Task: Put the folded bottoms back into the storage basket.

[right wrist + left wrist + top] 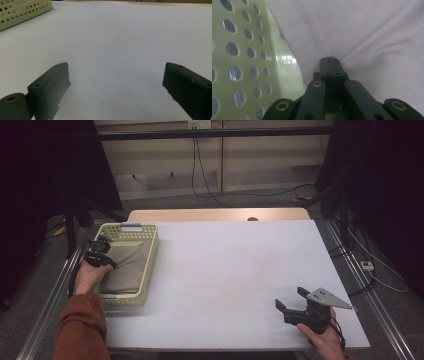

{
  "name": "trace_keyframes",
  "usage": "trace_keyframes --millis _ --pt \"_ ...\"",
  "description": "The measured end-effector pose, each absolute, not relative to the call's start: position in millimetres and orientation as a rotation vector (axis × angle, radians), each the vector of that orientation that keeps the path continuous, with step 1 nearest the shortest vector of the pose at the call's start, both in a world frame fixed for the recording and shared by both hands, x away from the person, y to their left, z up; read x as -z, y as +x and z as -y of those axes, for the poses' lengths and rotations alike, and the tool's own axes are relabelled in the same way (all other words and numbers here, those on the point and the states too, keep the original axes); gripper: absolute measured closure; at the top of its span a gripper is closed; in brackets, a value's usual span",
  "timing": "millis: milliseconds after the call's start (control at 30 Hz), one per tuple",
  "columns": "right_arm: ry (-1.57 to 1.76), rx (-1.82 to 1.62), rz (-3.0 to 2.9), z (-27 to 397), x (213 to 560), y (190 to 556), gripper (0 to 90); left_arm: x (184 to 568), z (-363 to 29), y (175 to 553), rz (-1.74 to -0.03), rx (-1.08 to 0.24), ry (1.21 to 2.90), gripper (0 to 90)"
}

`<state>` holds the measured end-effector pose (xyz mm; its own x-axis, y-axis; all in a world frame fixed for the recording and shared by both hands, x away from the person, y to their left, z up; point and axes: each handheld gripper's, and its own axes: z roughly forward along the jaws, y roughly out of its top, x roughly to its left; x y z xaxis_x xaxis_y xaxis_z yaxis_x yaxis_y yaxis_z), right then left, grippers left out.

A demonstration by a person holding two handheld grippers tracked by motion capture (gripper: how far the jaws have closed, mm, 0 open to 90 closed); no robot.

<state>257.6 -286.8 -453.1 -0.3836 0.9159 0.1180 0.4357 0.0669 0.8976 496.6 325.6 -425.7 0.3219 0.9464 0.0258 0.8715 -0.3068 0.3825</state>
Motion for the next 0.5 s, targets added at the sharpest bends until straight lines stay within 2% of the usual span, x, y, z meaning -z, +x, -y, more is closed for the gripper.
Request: trace_keyframes --millis 100,333,500 --pt "1.343 -1.284 -1.86 287.2 453.4 257.8 6.6 428.5 -328.2 495.8 -1.612 -0.411 2.263 90.0" --pt "1.347 -1.288 -1.86 288.2 453.9 257.8 6.6 429.3 -328.1 498.8 -1.62 -0.447 2.225 90.0" --pt "1.353 -1.289 -1.86 289.6 454.7 258.6 6.6 426.7 -329.0 497.4 -1.599 -0.465 2.216 84.4"
